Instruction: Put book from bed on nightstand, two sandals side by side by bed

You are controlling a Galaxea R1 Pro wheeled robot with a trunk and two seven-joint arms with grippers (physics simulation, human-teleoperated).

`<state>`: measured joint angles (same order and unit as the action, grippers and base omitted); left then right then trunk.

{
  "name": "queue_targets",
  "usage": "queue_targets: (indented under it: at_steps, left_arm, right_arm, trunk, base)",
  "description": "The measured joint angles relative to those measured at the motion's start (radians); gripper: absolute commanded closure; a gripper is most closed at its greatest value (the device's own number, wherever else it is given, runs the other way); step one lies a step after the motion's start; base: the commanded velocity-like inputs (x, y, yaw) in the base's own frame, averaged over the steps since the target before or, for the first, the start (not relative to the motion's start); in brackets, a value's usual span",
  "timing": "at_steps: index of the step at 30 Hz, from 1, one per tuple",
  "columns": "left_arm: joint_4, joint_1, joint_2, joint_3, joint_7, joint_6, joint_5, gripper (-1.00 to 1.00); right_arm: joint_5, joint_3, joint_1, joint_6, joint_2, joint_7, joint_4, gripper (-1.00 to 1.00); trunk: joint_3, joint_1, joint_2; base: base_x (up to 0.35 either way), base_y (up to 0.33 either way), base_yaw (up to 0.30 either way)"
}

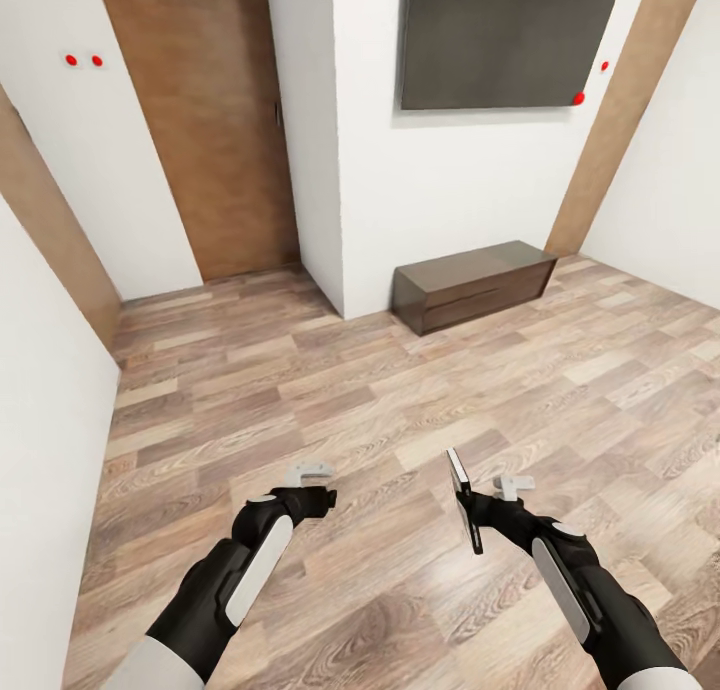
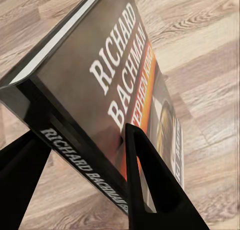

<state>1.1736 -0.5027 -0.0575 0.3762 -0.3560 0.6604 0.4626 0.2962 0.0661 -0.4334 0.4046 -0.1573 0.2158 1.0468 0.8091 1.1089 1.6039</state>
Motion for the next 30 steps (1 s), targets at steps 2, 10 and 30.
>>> queue_targets:
  at_steps: [2, 10, 30]
  left_arm:
    - [0.000, 0.000, 0.000, 0.000, 0.000, 0.000, 0.000, -1.00]
    - [0.000, 0.000, 0.000, 0.000, 0.000, 0.000, 0.000, -1.00]
    - [0.000, 0.000, -0.001, 0.001, 0.000, 0.000, -0.001, -1.00]
  right_arm:
    - [0.000, 0.000, 0.000, -0.001, 0.000, 0.000, 0.000, 1.00]
    - [0.001, 0.000, 0.000, -0.001, 0.000, 0.000, 0.000, 1.00]
    - [0.000, 0.000, 0.000, 0.004, 0.000, -0.006, -0.001, 1.00]
  trunk:
    - [-0.008, -0.008, -0.014]
    - [-0.042, -0.038, -0.070]
    - [-0.125, -0.115, -0.210]
  base:
    - [0.336, 0.000, -0.257]
    - [0.336, 0.000, -0.252]
    - [0.336, 0.000, -0.251]
